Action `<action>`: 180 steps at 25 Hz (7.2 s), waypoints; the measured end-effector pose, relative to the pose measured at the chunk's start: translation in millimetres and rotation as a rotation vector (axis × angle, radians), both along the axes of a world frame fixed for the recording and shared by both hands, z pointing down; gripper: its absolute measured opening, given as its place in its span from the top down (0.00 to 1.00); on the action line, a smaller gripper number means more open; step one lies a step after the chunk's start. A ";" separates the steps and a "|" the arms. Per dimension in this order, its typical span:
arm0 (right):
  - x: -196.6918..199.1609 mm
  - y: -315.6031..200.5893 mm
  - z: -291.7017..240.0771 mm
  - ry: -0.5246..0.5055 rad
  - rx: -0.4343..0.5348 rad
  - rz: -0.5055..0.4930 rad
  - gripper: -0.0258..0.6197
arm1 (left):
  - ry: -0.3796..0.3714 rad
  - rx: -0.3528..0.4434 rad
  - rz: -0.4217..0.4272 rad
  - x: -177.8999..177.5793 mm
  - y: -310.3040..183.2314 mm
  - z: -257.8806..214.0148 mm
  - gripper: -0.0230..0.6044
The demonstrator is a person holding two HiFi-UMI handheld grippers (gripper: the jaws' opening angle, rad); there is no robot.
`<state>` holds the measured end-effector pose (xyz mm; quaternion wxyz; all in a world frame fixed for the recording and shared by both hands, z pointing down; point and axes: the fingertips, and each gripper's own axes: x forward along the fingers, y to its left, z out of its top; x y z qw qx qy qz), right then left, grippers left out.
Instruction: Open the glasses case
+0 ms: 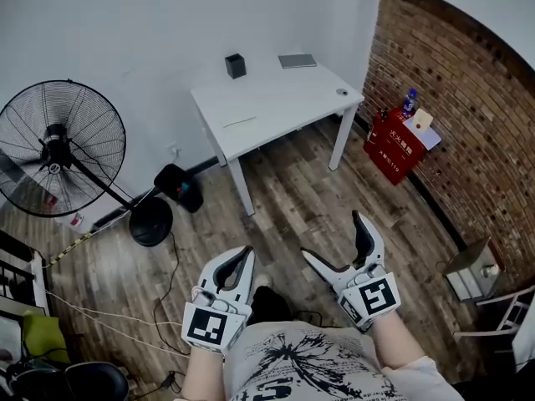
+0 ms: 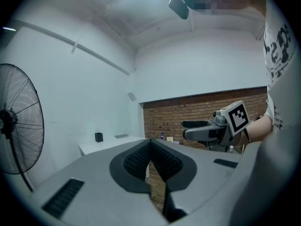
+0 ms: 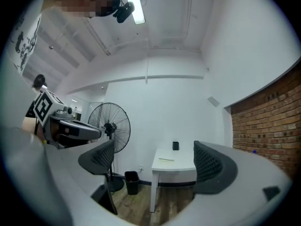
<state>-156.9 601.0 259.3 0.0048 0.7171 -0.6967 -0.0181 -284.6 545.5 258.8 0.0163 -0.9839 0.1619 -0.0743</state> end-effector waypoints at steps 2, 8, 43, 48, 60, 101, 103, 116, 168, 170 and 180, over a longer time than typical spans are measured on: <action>9.4 -14.2 4.9 -0.009 -0.010 0.016 0.11 | -0.007 -0.009 -0.008 2.7 -15.0 4.7 0.94; 37.0 -82.2 19.0 -0.006 -0.038 0.005 0.11 | 0.001 -0.013 -0.010 33.7 -84.8 14.0 0.94; 253.1 -618.6 129.9 -0.088 -0.461 -0.348 0.15 | -0.067 -0.239 -0.236 245.3 -576.6 96.3 0.94; 265.0 -654.1 177.6 -0.041 -0.602 -0.527 0.16 | -0.086 -0.303 -0.382 267.8 -601.5 138.7 0.94; 266.0 -704.8 294.4 0.288 -0.858 -0.858 0.23 | -0.213 -0.486 -0.592 296.7 -635.5 267.1 0.94; 249.2 -737.3 297.3 0.542 -0.833 -0.951 0.57 | -0.304 -0.640 -0.631 298.2 -658.1 332.4 0.94; 251.2 -746.3 294.0 0.527 -0.827 -0.919 0.64 | -0.304 -0.638 -0.631 298.0 -659.1 332.6 0.94; 263.8 -790.6 304.9 0.572 -0.848 -0.803 0.86 | -0.306 -0.651 -0.619 297.3 -659.9 331.3 0.94; 262.5 -739.3 23.2 0.121 -0.142 -0.358 0.94 | 0.112 0.006 -0.288 271.8 -691.4 -23.5 0.94; 264.6 -736.9 12.3 0.120 -0.114 -0.343 0.94 | 0.123 0.001 -0.294 267.3 -690.4 -28.5 0.94; 258.6 -738.4 3.2 0.104 -0.094 -0.351 0.94 | 0.044 -0.003 -0.301 248.3 -696.3 -15.0 0.94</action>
